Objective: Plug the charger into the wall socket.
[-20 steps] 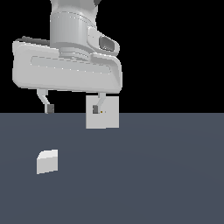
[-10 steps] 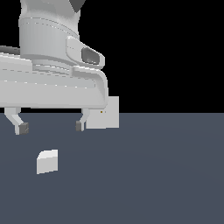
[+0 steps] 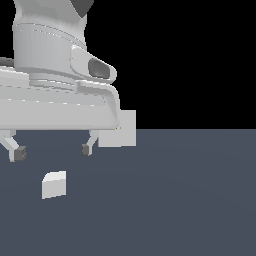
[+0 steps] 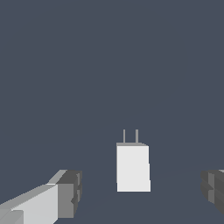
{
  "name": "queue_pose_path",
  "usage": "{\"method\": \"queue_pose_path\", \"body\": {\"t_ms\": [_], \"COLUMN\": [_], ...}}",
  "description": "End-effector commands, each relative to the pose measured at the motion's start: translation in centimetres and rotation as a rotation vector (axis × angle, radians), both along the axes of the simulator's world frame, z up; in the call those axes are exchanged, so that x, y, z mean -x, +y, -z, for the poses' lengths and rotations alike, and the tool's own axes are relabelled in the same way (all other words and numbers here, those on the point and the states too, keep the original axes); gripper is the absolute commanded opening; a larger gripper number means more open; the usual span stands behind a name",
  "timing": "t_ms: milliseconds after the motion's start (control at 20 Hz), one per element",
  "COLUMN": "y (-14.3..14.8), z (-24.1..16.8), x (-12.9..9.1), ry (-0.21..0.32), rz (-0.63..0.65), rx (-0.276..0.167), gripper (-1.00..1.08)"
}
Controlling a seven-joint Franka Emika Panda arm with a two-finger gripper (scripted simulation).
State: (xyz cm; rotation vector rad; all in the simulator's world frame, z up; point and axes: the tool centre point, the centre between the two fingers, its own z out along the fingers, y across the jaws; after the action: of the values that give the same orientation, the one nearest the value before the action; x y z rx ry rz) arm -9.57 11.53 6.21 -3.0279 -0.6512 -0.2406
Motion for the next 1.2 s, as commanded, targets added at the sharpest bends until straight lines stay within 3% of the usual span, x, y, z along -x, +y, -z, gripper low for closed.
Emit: {"method": "queue_pose_path", "body": {"t_ms": [0,800,850,1150], "y": [0.0,0.0,0.0,0.0], "z": [0.3,5.0,5.0,5.0], "x": [0.0,0.1,0.1,0.1], "ry": [0.0,-0.002,-0.002,-0.002], "rz": [0.0,-0.002,-0.002,-0.002], "rx": [0.0,0.002,0.002,0.002], "gripper": [1.0,1.0,-1.0,-1.0]}}
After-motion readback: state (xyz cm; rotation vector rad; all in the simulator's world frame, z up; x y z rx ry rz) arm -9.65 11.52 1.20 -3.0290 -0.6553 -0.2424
